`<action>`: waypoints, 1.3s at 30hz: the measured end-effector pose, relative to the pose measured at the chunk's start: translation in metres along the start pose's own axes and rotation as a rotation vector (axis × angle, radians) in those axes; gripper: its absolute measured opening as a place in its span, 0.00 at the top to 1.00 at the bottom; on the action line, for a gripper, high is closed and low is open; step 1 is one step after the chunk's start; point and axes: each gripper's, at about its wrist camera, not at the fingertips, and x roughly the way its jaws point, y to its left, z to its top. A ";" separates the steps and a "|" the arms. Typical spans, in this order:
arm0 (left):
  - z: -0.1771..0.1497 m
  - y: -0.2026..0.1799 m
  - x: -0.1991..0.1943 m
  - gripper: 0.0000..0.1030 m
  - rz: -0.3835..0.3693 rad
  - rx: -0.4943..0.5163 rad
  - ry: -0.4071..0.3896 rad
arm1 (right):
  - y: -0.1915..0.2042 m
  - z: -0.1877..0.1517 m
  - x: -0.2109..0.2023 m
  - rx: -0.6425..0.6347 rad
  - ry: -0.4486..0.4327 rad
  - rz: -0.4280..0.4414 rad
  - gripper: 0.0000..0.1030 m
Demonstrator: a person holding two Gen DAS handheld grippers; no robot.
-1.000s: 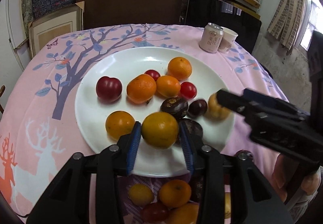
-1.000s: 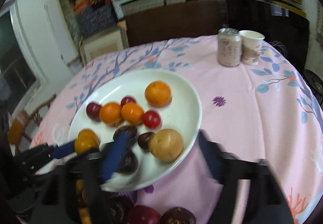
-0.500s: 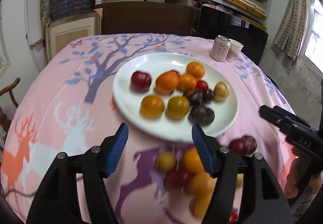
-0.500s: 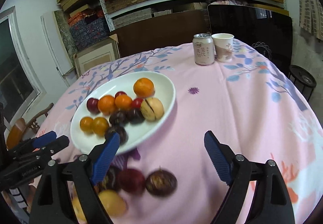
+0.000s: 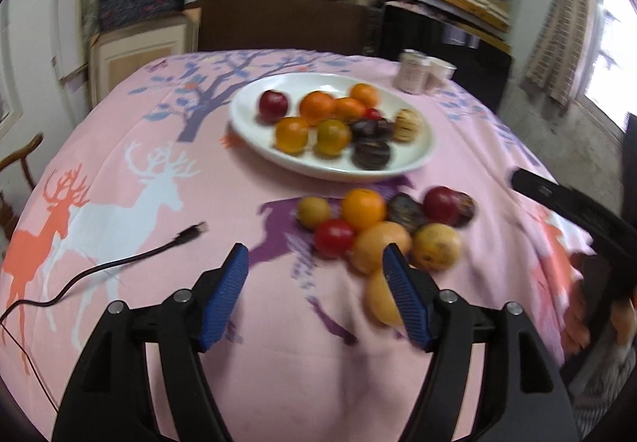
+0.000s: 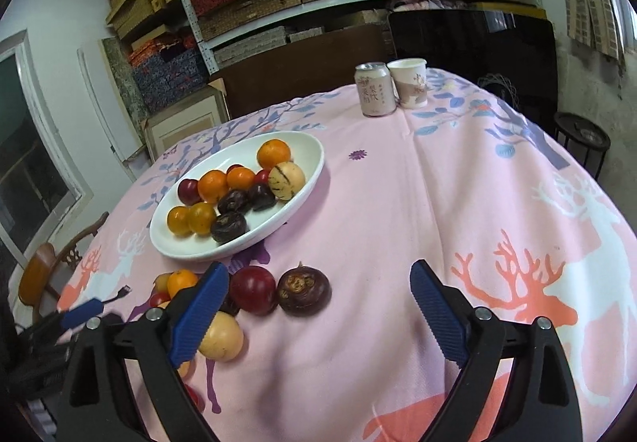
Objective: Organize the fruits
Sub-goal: 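Move the left tool to the large pale yellow round fruit and grasp it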
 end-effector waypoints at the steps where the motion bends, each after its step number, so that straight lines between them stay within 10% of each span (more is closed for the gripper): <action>1: -0.002 -0.005 -0.003 0.27 -0.011 0.022 -0.005 | -0.003 0.000 0.002 0.017 0.009 0.002 0.09; 28: -0.010 -0.036 0.032 0.19 0.030 0.165 0.092 | 0.000 0.000 -0.002 0.016 0.012 0.034 0.09; 33: -0.007 0.004 0.005 0.20 0.179 0.039 0.003 | -0.003 0.001 -0.004 0.034 0.009 0.046 0.09; 39: -0.014 0.022 -0.002 0.20 0.108 -0.041 0.020 | 0.001 0.001 -0.006 0.019 0.008 0.060 0.09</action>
